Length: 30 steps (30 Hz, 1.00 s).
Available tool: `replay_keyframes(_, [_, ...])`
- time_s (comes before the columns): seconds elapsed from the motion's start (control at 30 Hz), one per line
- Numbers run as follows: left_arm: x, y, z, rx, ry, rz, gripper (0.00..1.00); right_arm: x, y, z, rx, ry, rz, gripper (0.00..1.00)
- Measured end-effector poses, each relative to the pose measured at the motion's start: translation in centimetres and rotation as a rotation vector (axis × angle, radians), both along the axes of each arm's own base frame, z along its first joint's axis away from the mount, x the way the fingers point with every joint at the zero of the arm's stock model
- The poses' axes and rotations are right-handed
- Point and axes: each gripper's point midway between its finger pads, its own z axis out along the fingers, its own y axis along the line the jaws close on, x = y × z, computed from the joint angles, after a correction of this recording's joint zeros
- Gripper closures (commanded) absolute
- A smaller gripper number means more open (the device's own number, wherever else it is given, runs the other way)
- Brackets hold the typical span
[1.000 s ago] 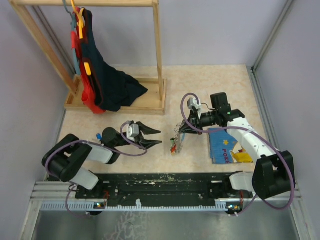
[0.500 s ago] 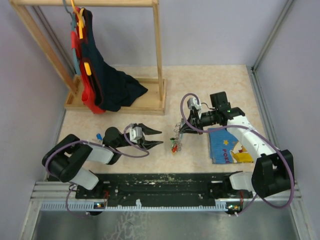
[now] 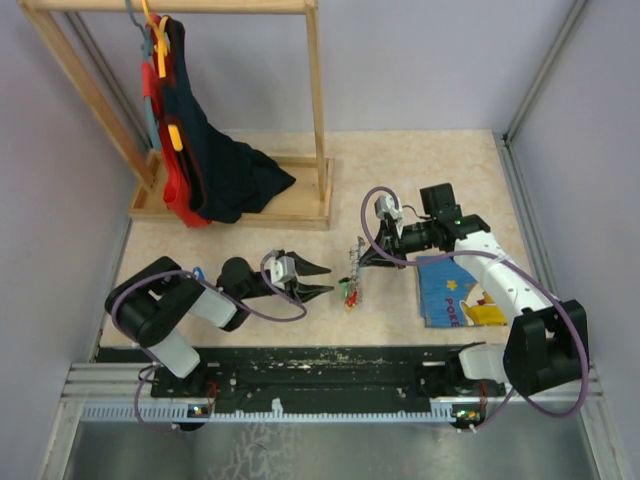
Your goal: Remove the keys from the keyring
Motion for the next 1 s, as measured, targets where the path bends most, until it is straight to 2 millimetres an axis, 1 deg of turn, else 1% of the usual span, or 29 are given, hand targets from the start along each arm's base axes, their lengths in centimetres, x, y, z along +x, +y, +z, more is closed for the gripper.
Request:
replay_keyframes(0.17, [-0.8,0.1,-1.5,0.025,0.058,0.011,0.46,0.0,0.0,0.0,-0.002,-0.002,-0.001,1.0])
replay_keyframes(0.23, [-0.9,0.4,-1.8,0.029,0.07,0.029,0.45,0.0,0.0,0.0,-0.002,-0.002,-0.002,1.0])
replay_keyframes(0.3, [-0.6,0.6,-1.1,0.017,0.064,0.06,0.44,0.0,0.0,0.0,-0.002,-0.002,-0.002,1.0])
replay_keyframes(0.43, [0.8,0.8,1.5,0.001,0.05,0.14,0.42,0.0,0.0,0.0,-0.003,-0.002,-0.002,1.0])
replay_keyframes(0.53, [1.8,0.7,3.0,0.018,0.056,0.184,0.39,0.0,0.0,0.0,-0.003,-0.002,-0.002,1.0])
replay_keyframes(0.6, [2.0,0.9,3.3,0.034,0.068,0.201,0.35,0.0,0.0,0.0,-0.003,-0.002,-0.002,1.0])
replay_keyframes(0.7, [1.7,1.1,2.8,0.054,0.096,0.202,0.28,0.0,0.0,0.0,-0.003,-0.002,-0.002,1.0])
replay_keyframes(0.77, [1.4,1.3,2.3,0.056,0.117,0.2,0.27,0.0,0.0,0.0,-0.003,-0.002,-0.002,1.0])
replay_keyframes(0.87, [0.8,1.6,1.6,0.046,0.143,0.192,0.3,0.0,0.0,0.0,-0.003,-0.002,-0.002,1.0])
replay_keyframes(1.0, [0.5,1.5,1.4,0.033,0.14,0.173,0.46,0.0,0.0,0.0,-0.003,-0.002,-0.002,1.0])
